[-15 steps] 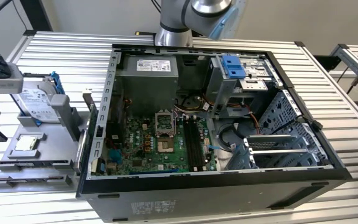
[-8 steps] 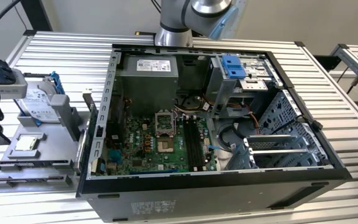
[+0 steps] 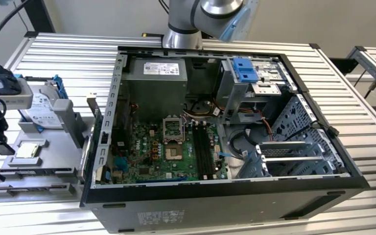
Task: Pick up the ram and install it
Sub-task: 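Pick up the ram and move it above insertion slot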
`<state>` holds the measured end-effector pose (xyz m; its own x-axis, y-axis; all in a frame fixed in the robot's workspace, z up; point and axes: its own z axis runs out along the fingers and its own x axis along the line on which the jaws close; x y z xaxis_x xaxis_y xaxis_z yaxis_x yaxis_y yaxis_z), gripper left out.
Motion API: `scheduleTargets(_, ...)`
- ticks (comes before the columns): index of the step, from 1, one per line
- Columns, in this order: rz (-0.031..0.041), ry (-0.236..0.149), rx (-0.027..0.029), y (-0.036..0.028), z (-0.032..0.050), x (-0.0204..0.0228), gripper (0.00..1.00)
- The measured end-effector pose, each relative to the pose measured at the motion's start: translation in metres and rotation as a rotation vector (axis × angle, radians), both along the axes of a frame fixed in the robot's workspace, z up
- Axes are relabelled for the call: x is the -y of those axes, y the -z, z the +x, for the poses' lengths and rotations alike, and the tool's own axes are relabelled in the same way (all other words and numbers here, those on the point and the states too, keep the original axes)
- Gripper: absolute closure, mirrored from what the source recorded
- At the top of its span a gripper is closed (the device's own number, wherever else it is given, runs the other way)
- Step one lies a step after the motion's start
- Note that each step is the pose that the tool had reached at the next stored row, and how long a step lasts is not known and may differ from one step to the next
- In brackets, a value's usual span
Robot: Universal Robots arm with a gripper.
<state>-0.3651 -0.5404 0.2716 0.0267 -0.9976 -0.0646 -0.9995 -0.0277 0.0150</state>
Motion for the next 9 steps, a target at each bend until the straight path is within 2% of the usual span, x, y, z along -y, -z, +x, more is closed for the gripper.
scheduleTargets(5,0.0001,0.011,0.0,0.0074,0.0004,0.0002,0.0)
scheduleTargets(9,0.0,0.011,0.0,0.0123,0.0011,0.0036,0.0)
